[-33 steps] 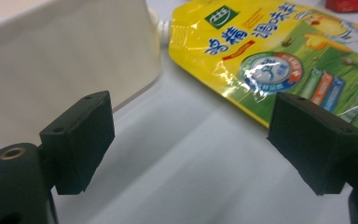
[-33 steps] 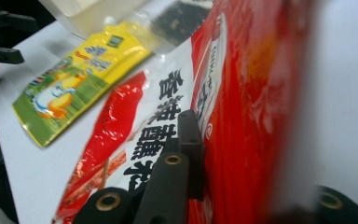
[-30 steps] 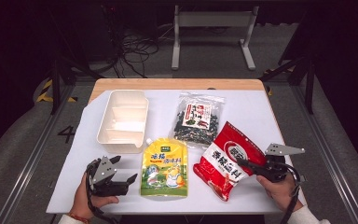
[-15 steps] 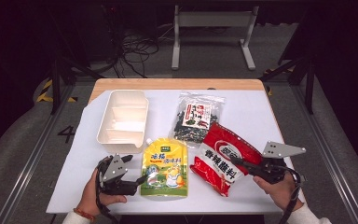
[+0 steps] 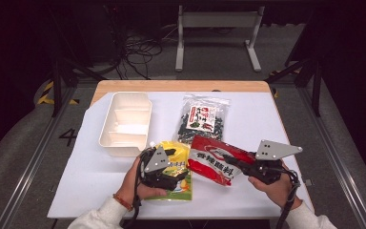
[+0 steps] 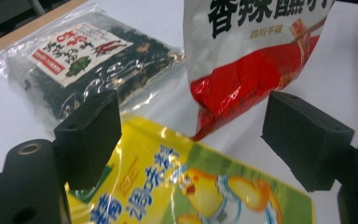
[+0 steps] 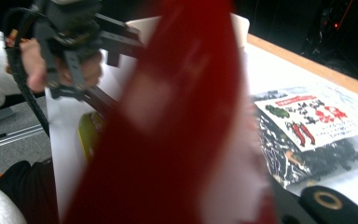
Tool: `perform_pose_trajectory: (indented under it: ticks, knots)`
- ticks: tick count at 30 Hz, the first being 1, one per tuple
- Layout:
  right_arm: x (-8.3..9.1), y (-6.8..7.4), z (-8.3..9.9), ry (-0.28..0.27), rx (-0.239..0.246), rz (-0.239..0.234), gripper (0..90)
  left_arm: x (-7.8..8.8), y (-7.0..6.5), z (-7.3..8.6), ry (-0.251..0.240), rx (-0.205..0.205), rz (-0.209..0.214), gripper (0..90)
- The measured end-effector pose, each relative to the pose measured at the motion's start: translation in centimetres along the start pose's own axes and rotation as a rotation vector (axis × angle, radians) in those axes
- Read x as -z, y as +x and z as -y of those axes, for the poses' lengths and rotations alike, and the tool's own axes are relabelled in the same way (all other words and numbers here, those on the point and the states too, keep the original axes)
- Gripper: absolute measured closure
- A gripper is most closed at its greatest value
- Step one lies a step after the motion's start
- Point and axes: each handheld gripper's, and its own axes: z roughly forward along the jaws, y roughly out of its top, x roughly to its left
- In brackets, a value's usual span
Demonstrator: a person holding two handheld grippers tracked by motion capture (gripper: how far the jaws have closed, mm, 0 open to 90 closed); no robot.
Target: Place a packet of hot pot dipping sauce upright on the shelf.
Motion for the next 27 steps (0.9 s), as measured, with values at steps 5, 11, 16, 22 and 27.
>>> perform_pose_trajectory:
  ticks: [5,11,16,22,27]
  knots:
    - [0.3,-0.1,-0.5,-0.023,0.002,0.016,89.4,0.3,-0.1,-0.1,-0.011,-0.011,-0.011,19.7]
    - [0.3,-0.4,-0.9,-0.039,-0.003,0.043,89.4,1.5,0.3,0.4,-0.024,-0.001,-0.04,19.6]
    - [0.2,-0.7,-1.1,-0.046,-0.009,0.054,89.4,2.6,0.4,1.1,-0.009,-0.012,-0.073,19.4]
    - [-0.2,-1.2,-1.2,-0.053,-0.013,0.07,89.4,4.5,0.8,2.3,0.003,0.015,-0.101,20.1]
    - [-0.4,-1.6,-1.4,-0.065,-0.022,0.076,89.4,6.4,0.8,4.1,0.02,0.046,-0.127,20.1]
